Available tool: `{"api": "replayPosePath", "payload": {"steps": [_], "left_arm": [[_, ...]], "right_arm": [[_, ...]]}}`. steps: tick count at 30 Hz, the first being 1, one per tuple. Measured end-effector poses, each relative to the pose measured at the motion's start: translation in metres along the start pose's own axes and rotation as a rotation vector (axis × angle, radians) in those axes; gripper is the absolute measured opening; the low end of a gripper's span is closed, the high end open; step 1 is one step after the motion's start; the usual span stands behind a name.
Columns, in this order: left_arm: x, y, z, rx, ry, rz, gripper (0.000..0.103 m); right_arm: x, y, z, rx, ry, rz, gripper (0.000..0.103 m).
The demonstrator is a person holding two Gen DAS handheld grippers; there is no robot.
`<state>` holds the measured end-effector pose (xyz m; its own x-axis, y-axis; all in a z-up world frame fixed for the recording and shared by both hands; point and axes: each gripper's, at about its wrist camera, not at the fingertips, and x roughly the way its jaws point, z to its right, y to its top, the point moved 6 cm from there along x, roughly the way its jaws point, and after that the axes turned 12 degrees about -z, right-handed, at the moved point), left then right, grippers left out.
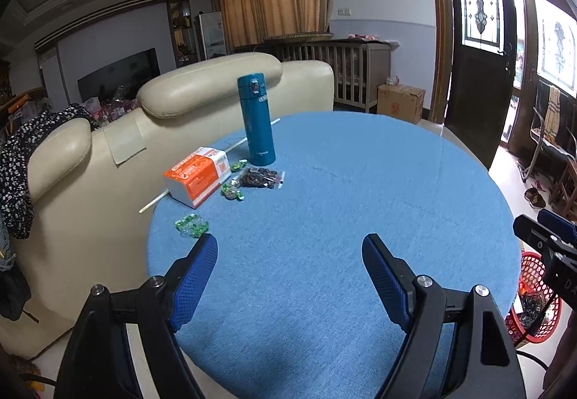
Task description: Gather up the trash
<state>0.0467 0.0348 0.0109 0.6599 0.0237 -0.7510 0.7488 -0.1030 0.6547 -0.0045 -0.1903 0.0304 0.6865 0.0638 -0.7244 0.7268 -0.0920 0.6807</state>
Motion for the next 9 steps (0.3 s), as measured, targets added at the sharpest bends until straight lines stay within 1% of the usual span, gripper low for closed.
{"api": "replayPosePath", "payload": {"steps": [6,9], "left_arm": [[0.030,0.007,0.013,0.019,-0.015,-0.042,0.083],[0.067,0.007,0.020,0.009,-0.054,-0.115,0.083]], "right_arm": [[0.030,0.007,0.018,0.025,-0.019,-0.021,0.062],[0.057,0.008,0.033,0.037,-0.040,-0.050,0.062]]}}
